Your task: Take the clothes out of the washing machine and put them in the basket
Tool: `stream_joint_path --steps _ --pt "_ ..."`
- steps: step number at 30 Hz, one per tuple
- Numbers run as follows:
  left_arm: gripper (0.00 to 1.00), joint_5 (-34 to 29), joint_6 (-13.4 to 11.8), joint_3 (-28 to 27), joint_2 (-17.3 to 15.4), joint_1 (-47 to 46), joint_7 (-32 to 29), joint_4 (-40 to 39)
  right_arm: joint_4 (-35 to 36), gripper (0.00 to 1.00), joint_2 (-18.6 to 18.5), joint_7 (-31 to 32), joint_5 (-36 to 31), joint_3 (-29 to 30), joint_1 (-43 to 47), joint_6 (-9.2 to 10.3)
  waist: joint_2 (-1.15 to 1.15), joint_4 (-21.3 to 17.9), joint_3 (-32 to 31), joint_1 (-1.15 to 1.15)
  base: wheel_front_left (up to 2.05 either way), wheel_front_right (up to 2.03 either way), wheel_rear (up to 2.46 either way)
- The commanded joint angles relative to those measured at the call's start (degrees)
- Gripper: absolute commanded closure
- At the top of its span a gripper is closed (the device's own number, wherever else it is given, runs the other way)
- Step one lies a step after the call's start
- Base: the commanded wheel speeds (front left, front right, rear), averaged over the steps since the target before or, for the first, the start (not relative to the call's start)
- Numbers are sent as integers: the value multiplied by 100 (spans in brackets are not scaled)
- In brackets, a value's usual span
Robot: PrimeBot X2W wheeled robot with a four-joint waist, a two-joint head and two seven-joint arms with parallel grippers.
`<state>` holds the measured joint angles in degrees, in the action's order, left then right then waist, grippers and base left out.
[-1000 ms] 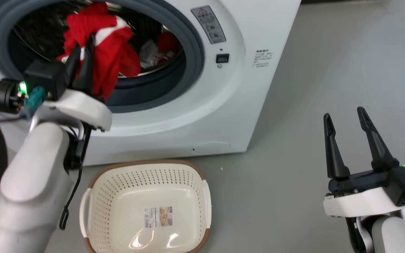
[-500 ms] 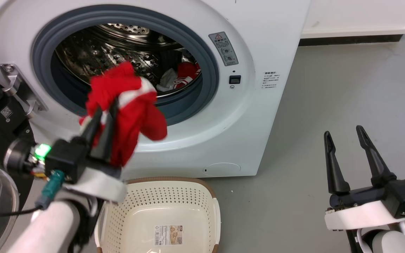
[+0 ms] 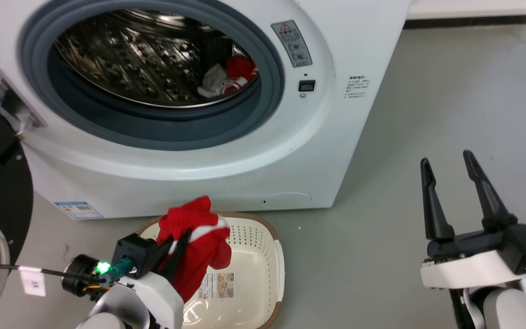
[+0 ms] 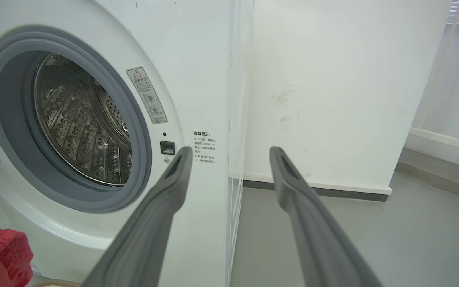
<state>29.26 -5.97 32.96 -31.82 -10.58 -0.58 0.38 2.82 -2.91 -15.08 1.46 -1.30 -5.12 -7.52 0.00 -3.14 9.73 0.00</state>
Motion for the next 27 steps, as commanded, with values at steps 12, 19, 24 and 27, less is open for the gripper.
stream_joint_path --steps 12,19,24,27 --pt "100 -111 604 230 536 -1032 689 2801 267 0 8 -14 -94 2 -542 6 0 -537 1348 0 0 0 0" --pt "100 -120 840 245 794 -1774 900 4330 446 0 7 -13 -65 64 -787 6 0 -840 2062 0 0 0 0" --pt "100 -121 931 248 955 -2304 1029 5323 534 0 7 -13 -31 -6 -861 6 0 -1012 2460 0 0 0 0" --pt "100 -103 983 245 1030 -2570 1097 5821 594 0 6 -14 9 -33 -933 6 0 -1099 2664 0 0 0 0"
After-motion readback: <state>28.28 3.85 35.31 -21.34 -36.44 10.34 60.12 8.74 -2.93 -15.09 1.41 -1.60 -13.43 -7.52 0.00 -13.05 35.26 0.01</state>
